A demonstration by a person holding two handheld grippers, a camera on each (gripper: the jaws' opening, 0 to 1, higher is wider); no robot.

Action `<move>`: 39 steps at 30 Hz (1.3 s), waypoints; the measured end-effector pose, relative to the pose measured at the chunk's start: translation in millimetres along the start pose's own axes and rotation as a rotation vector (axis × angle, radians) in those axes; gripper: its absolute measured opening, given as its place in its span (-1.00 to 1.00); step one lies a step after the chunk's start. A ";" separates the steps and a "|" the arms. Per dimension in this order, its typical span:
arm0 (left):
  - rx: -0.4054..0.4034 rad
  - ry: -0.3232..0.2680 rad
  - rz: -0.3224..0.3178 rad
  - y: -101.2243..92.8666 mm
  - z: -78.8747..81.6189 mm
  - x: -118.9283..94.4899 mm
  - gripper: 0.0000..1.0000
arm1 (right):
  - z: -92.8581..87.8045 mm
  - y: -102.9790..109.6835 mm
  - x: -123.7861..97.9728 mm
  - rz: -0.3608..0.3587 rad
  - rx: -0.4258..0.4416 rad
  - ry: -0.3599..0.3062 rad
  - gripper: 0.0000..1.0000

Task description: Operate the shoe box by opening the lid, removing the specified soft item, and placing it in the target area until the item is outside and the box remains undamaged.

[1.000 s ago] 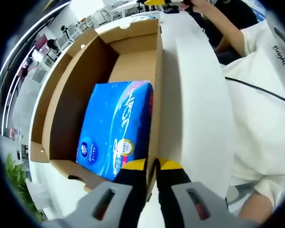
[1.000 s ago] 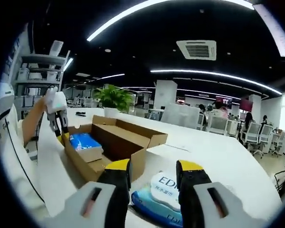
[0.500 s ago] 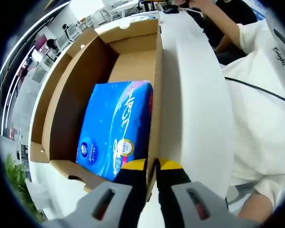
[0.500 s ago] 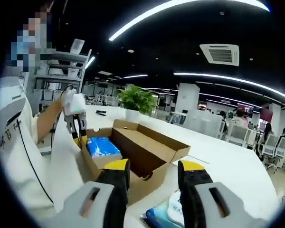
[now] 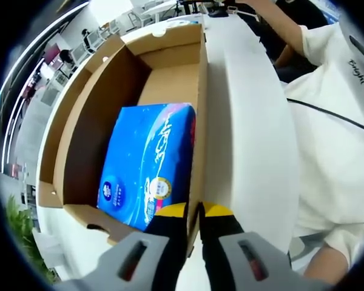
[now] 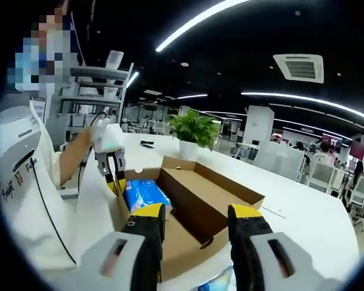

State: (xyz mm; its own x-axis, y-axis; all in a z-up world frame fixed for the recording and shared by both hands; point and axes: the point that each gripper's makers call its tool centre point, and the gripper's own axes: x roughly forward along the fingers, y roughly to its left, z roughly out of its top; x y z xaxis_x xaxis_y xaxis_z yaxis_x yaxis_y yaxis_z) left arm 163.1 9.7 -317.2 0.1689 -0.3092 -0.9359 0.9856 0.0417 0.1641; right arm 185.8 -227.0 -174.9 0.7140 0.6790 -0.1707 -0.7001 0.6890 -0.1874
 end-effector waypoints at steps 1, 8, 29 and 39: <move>0.000 0.000 0.000 0.0 0.0 0.0 -0.86 | 0.9 2.5 1.5 0.011 0.003 -0.001 -0.06; 0.001 -0.001 0.001 -0.4 0.1 -0.2 -0.86 | 0.2 8.5 19.7 0.056 -0.050 0.063 -0.09; 0.003 -0.001 -0.006 -1.3 1.0 0.1 -0.88 | 1.8 26.4 51.1 0.180 -0.105 0.114 -0.18; 0.010 0.005 -0.016 -2.1 1.1 0.6 -0.90 | -5.6 38.1 74.1 0.288 -0.104 0.152 -0.20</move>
State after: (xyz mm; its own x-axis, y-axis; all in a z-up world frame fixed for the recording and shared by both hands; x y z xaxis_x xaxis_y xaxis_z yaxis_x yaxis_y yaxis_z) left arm 161.1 8.3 -317.8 0.1531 -0.3051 -0.9399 0.9880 0.0271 0.1521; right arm 212.2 -151.8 -200.1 0.4862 0.7909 -0.3716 -0.8739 0.4398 -0.2073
